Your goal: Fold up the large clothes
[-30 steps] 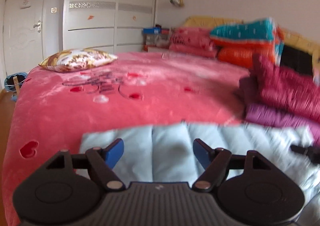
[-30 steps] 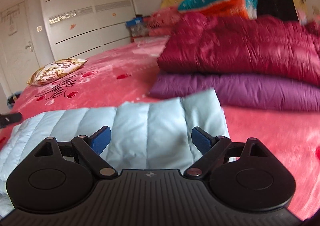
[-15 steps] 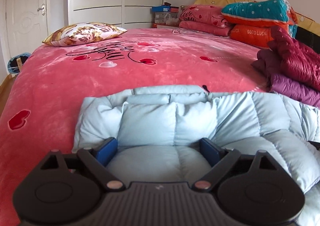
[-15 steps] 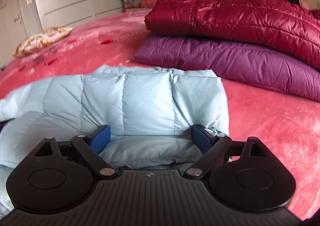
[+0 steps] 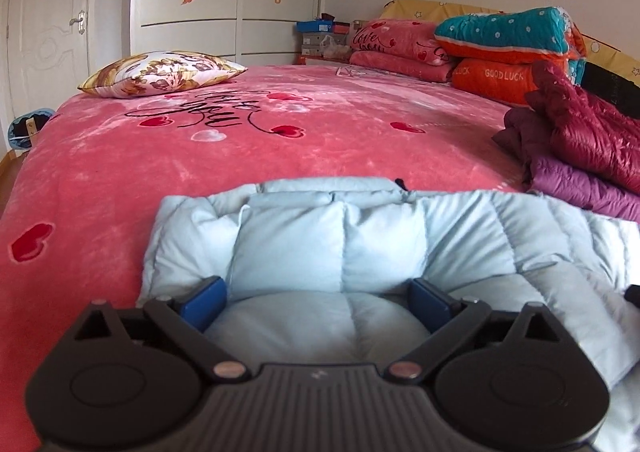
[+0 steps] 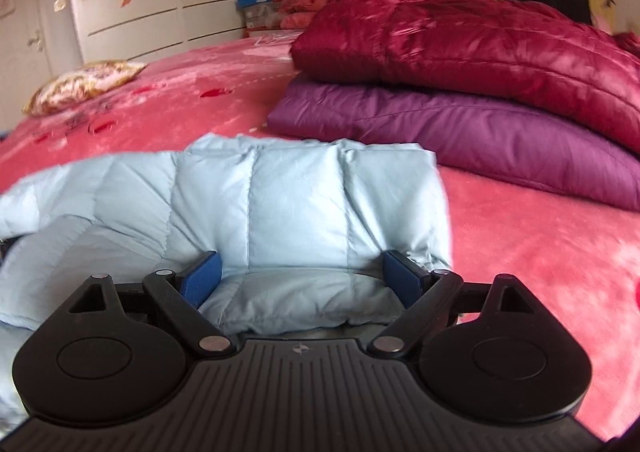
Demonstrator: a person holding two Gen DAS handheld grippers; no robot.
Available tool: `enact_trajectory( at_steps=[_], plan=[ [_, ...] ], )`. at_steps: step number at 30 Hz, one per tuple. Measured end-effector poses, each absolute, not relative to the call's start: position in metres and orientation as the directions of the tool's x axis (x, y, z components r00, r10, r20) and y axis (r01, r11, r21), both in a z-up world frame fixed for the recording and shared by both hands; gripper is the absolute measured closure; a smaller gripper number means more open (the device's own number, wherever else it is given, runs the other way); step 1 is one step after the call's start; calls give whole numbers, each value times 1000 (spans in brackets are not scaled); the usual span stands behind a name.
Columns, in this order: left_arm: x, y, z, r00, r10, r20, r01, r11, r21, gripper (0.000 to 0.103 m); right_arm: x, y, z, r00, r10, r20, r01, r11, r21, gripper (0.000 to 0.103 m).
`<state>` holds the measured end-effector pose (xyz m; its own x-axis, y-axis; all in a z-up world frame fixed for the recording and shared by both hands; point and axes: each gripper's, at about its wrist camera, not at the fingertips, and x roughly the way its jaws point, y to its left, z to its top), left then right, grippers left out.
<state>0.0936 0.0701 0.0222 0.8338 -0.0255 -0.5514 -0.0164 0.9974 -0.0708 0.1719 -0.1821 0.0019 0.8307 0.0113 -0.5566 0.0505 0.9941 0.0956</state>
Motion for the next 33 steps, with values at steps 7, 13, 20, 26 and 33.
enact_trajectory(
  at_steps=[7,13,20,26,33],
  plan=[
    [39,57,59,793,-126,-596,45,988,-149,6,112,-191,33,805,49,-591,28,992,121,0],
    [-25,28,61,753,-217,-621,168,976,-138,6,60,-192,18,744,18,-668,70,992,105,0],
    [-82,2,33,684,-233,-691,247,966,-82,6,2,-185,7,685,-25,-728,68,997,30,0],
    [-112,-4,36,664,-259,-701,297,952,-71,6,-55,-180,5,678,-25,-735,53,999,14,0],
    [-145,-7,31,641,-279,-715,353,934,-48,6,-109,-172,9,666,-27,-746,30,999,-10,0]
  ],
)
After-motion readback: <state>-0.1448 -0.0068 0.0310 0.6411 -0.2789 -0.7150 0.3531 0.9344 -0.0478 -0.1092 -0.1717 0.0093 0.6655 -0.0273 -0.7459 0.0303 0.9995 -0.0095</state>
